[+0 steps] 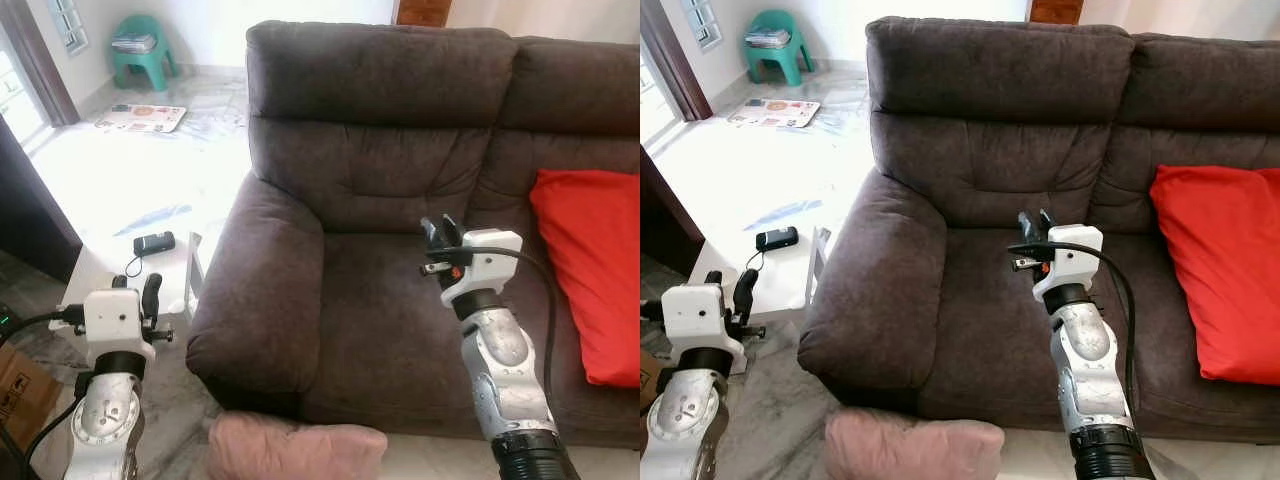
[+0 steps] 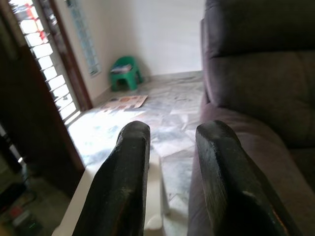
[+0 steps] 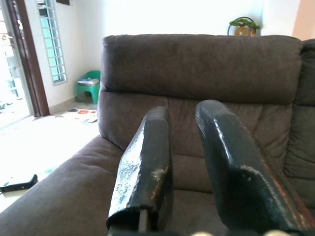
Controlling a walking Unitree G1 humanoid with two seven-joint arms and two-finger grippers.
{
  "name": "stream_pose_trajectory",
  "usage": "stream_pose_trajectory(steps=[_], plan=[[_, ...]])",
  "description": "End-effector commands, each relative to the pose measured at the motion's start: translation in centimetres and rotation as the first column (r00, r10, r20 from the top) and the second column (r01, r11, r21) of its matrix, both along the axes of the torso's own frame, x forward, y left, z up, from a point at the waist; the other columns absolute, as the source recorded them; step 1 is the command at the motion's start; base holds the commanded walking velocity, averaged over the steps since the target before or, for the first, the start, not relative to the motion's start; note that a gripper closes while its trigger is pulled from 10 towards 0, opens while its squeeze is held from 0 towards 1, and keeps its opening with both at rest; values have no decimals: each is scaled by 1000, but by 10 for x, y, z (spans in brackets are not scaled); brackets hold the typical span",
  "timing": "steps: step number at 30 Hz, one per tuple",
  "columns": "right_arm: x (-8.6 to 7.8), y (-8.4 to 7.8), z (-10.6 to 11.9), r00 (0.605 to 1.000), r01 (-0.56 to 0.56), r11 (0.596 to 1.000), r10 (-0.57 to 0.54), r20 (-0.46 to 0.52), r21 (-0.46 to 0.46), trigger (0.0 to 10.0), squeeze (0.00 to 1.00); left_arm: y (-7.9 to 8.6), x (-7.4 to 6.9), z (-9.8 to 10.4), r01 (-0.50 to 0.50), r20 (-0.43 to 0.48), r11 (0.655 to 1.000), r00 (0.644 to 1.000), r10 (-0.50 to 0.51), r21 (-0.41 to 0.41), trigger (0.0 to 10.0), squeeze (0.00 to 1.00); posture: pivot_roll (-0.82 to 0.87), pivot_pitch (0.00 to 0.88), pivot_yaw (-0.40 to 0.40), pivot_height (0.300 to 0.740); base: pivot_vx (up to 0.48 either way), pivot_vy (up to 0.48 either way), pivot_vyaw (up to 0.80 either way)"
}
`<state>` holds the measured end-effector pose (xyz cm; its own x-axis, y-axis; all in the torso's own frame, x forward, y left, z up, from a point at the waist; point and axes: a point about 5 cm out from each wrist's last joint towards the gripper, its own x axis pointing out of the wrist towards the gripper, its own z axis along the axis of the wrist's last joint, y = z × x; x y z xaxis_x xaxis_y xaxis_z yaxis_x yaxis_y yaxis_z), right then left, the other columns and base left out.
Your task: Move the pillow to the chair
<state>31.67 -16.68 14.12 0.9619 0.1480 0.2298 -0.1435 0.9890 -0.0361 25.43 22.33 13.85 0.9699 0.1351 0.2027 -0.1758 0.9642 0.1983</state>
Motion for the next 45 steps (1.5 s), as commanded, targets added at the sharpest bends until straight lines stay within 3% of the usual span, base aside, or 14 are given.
stream_pose_trajectory(steps=[1, 5, 15, 45], plan=[[-1, -1, 0, 1000, 8, 1000, -8, 0, 2, 10000, 0, -3, 1, 0, 36, -21, 999, 999, -35, 22, 10000, 0, 67, 9, -20, 740, 0, 0, 0], [-6, -2, -8, 1000, 21, 1000, -21, -23, 8, 10000, 0, -8, 4, -2, 81, -36, 995, 996, -80, 52, 10000, 0, 58, 9, -7, 740, 0, 0, 0], [-11, -3, -8, 999, 37, 999, -37, -31, -8, 10000, 0, -18, 12, -3, 113, -39, 993, 993, -112, 21, 10000, 0, 53, 33, -8, 740, 0, 0, 0], [-9, 0, -7, 998, 32, 999, -32, -45, -2, 10000, 0, -18, 11, -2, 99, -26, 995, 995, -99, 1, 10000, 0, 63, 58, -18, 731, 0, 0, 0]])
